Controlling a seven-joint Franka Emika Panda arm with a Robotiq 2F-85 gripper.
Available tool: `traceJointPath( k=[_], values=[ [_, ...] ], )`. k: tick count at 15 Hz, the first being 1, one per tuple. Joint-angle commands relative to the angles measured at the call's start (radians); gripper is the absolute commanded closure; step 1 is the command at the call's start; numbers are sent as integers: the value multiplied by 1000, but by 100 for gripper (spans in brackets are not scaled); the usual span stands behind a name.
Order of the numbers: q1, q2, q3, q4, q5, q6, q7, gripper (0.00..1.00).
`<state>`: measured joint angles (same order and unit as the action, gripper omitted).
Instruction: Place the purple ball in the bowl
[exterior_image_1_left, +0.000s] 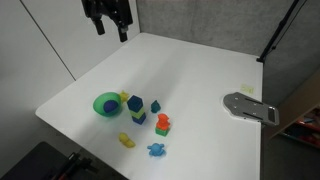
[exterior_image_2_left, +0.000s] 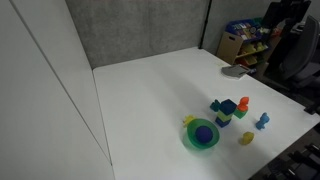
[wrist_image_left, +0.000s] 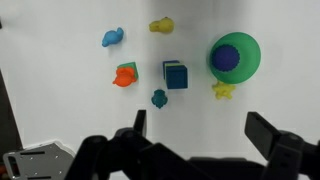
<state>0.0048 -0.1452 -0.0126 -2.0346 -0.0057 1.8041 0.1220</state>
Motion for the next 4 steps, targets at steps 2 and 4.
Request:
traceJointPath(
  k=[2, 4],
  values=[
    [-8, -6, 5, -7, 1, -2, -1, 0],
    [-7, -3, 6, -7, 1, -1, -1, 0]
  ],
)
